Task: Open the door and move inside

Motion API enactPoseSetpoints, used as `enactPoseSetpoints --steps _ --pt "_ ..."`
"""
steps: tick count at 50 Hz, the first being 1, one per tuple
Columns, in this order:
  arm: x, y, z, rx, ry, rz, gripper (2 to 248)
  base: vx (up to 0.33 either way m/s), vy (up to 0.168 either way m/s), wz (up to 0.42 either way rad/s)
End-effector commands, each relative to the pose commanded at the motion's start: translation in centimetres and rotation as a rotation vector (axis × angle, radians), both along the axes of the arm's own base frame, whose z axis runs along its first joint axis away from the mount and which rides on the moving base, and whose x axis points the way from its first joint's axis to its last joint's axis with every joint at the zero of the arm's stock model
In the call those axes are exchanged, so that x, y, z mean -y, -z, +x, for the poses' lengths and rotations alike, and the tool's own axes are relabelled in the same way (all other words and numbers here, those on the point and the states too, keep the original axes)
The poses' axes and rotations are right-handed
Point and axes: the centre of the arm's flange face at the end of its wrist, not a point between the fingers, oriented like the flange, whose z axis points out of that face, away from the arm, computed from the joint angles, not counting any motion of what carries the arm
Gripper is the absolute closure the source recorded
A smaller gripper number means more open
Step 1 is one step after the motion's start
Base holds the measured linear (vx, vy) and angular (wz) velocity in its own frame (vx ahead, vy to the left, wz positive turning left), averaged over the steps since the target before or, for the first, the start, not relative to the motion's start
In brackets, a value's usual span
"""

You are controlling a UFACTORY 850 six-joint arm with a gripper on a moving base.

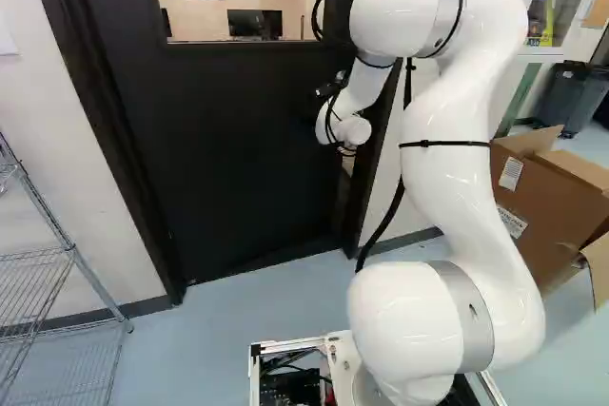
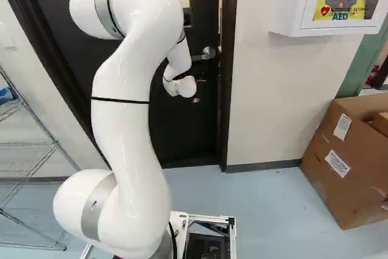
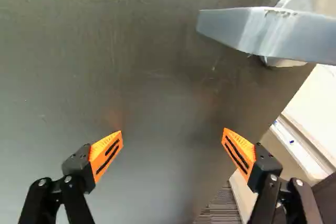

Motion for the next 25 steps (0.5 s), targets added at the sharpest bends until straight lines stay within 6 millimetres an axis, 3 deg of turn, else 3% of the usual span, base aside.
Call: enactPoseSetpoints --steps 25 --pt "-1.0 0.7 4.0 0.033 -0.020 -0.003 3 0.000 0.000 0.000"
